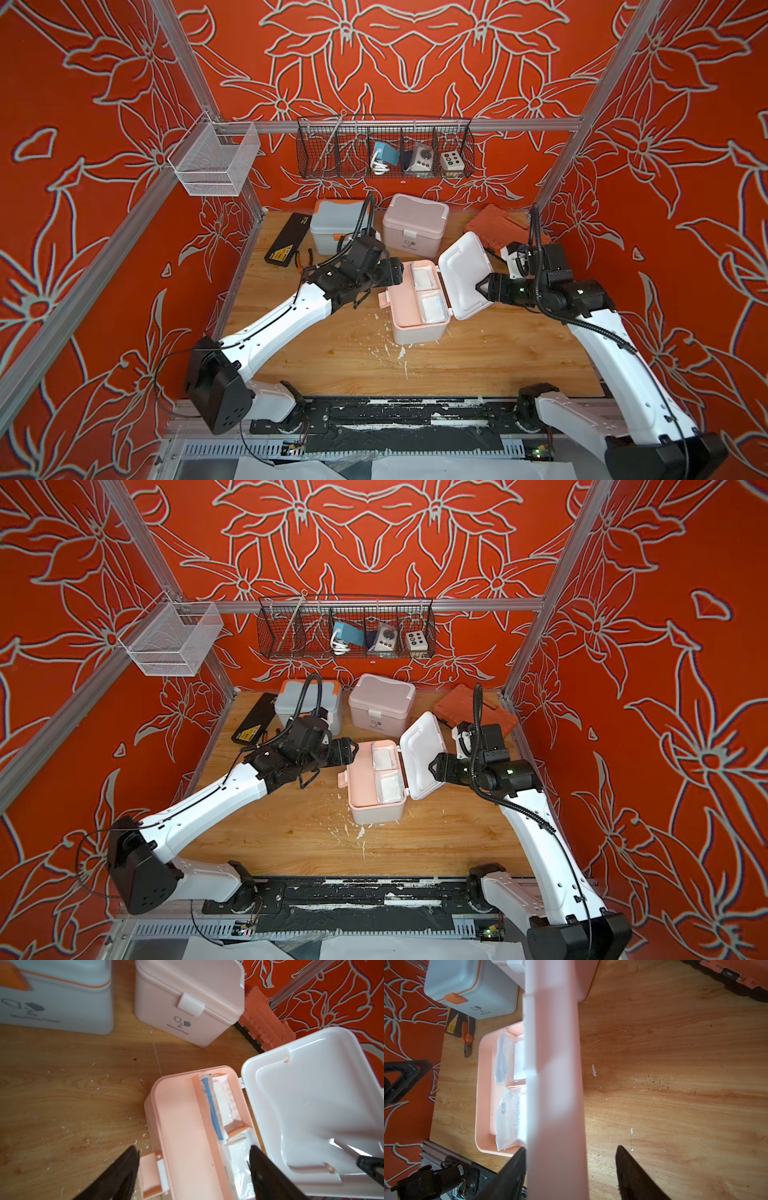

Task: Open first aid kits and take out gauze
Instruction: Pick up the gauze from the first aid kit.

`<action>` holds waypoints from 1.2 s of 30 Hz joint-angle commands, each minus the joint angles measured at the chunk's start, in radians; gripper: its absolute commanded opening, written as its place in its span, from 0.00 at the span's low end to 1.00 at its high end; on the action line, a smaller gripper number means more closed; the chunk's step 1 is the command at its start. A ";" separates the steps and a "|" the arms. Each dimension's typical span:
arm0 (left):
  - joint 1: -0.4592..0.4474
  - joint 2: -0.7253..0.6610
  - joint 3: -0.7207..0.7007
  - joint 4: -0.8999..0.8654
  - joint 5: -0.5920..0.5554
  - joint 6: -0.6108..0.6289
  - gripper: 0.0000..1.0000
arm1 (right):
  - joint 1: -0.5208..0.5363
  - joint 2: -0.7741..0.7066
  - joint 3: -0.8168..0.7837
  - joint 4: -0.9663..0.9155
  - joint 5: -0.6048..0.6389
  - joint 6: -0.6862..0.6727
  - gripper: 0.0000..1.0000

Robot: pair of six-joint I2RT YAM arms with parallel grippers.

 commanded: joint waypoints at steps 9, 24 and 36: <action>-0.188 0.330 0.372 -0.388 -0.390 0.017 0.66 | -0.041 -0.029 -0.057 0.055 -0.079 0.017 0.68; -0.194 0.535 0.517 -0.435 -0.358 0.021 0.37 | -0.047 -0.029 -0.063 0.066 -0.110 0.016 0.67; -0.191 0.579 0.536 -0.439 -0.343 0.016 0.08 | -0.048 -0.030 -0.068 0.071 -0.118 0.015 0.67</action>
